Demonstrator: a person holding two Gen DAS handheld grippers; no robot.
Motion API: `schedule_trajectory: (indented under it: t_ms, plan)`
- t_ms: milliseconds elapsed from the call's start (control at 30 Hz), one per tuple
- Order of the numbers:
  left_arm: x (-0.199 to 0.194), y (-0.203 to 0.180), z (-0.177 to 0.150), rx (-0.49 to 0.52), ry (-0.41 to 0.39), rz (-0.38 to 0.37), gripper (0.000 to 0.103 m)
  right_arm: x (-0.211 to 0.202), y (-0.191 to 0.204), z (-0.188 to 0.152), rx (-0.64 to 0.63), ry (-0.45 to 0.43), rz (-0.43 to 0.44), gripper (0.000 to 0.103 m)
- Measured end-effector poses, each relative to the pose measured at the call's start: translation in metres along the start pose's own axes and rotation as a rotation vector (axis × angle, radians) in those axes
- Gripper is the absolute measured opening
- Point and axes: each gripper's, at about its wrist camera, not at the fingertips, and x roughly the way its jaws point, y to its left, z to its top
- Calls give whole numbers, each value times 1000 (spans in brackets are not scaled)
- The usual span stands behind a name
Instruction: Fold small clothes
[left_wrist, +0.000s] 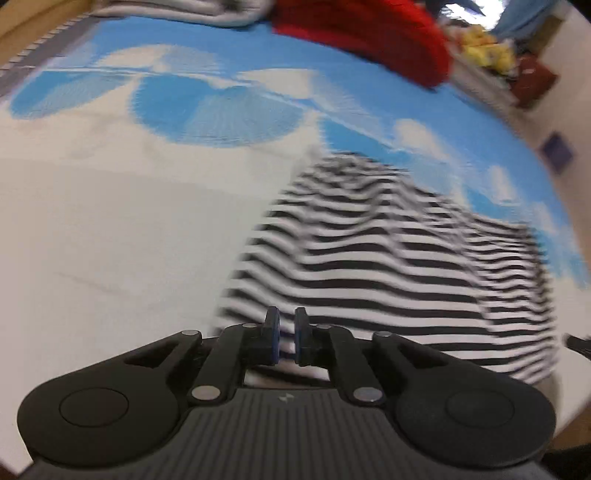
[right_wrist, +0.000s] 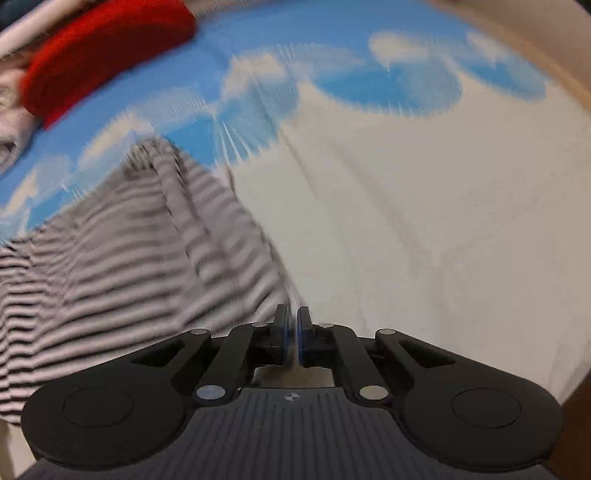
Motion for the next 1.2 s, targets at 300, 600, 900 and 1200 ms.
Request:
schedule_trajectory:
  t_ms: [300, 600, 900, 1200]
  plan:
    - [45, -25, -8, 65, 190, 17, 25, 33, 9, -12, -138, 179, -71, 12]
    - [5, 15, -8, -155, 83, -31, 28, 5, 9, 0, -107, 21, 14, 30]
    - [-4, 41, -34, -384, 95, -99, 47, -21, 17, 3, -114, -69, 77, 32]
    - [32, 53, -41, -518, 212, -5, 53, -36, 13, 7, -120, -136, 105, 32]
